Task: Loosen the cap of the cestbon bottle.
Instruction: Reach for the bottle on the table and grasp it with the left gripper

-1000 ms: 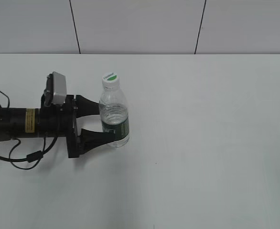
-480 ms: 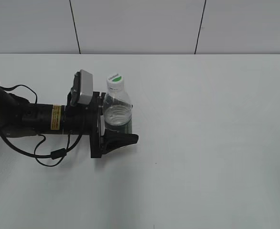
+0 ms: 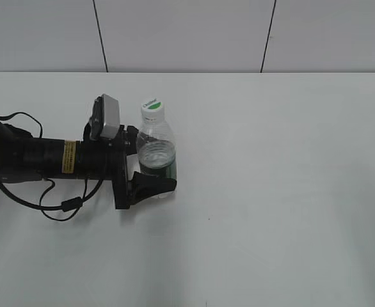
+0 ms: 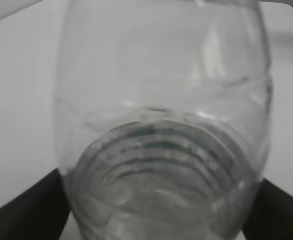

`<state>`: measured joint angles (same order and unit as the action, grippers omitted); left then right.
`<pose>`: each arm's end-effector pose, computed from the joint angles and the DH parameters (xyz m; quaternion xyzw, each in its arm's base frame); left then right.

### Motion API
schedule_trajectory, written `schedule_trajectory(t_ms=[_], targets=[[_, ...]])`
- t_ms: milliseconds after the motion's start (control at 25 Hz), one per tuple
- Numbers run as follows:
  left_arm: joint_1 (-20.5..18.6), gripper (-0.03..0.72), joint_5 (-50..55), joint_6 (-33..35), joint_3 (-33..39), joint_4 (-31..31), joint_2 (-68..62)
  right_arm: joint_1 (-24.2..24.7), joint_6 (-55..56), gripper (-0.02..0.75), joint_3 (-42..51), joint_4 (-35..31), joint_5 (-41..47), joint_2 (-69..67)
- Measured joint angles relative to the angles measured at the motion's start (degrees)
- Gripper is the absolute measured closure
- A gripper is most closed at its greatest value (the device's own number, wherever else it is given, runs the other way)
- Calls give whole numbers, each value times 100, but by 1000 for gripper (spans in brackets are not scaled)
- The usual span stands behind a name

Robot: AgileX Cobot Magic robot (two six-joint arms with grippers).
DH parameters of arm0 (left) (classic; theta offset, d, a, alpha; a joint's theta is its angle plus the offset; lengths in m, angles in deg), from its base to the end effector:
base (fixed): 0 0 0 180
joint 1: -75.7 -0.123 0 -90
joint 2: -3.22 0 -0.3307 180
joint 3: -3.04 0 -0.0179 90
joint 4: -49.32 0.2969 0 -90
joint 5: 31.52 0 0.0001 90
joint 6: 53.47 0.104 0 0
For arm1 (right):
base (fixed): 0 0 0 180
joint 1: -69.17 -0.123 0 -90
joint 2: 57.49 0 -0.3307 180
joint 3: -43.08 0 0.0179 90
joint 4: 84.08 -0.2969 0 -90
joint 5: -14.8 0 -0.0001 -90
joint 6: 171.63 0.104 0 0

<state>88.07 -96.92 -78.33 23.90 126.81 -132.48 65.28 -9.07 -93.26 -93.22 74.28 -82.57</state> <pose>0.3780 -0.1774 0.0570 0.5203 0.6173 -0.3866 0.4458 0.0508 0.0177 0.3242 -0.1596 0.8825 0.0275 0.4416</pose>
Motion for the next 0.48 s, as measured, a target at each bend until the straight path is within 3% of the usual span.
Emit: schedule_trajectory(t_ms=[160, 360, 480], targets=[[-6, 124, 12, -20, 0, 42, 0, 0, -238, 150, -92, -231, -24, -441], [-6, 290, 19, -19, -1, 151, 0, 0, -947, 150, -156, -357, -44, -968], [-6, 309, 13, -19, -1, 180, 0, 0, -1050, 150, -301, -415, -44, -1419]])
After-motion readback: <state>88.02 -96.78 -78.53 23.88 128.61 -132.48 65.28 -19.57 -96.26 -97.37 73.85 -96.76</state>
